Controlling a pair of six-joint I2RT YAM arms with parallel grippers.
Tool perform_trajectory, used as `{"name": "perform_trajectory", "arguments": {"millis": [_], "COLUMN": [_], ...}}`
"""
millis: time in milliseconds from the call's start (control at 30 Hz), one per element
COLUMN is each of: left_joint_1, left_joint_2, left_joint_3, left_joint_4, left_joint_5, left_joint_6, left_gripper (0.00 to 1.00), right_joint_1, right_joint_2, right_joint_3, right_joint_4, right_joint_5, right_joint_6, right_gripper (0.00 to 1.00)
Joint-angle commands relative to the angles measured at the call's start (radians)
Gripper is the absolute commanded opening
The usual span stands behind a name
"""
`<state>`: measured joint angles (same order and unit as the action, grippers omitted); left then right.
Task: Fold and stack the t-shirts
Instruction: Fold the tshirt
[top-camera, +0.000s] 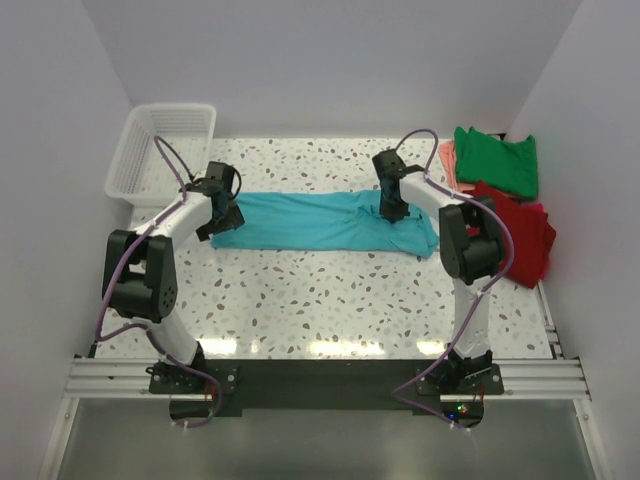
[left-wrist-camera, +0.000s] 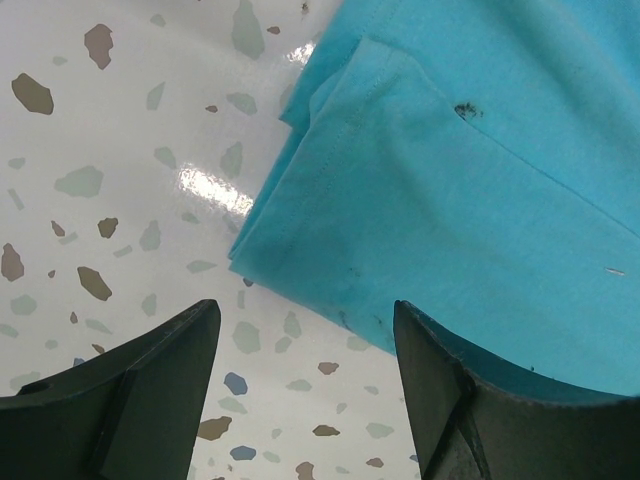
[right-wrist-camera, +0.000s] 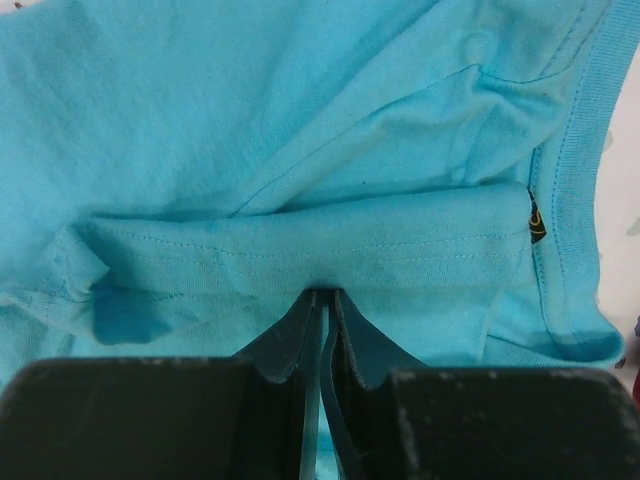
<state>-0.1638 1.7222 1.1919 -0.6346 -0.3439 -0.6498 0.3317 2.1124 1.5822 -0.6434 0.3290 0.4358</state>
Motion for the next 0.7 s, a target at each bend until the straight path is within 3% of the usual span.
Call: {"name": "perform_trajectory", "arguments": {"millis": [0, 600, 667], "left_joint_1": [0.007, 0.007, 0.007], "left_joint_2": [0.011, 0.016, 0.013], "left_joint_3": [0.029, 0.034, 0.034], "left_joint_4": [0.013, 0.012, 0.012], "left_joint_5": [-0.001, -0.001, -0.001], "left_joint_6": [0.018, 0.029, 0.029], "left_gripper": [0.75, 0.75, 0.75], "right_joint_1": [-0.017, -0.056, -0.057], "right_joint_2": [-0.008, 0.083, 0.112], "right_joint_3": [0.018, 0.169, 0.200], "right_joint_4": [0.007, 0.051, 0.051], "right_joint_5": [0.030, 0.033, 0.030], "right_joint_6": [0.017, -0.008, -0.012], "right_gripper": [0.13, 0.17, 0.22]}}
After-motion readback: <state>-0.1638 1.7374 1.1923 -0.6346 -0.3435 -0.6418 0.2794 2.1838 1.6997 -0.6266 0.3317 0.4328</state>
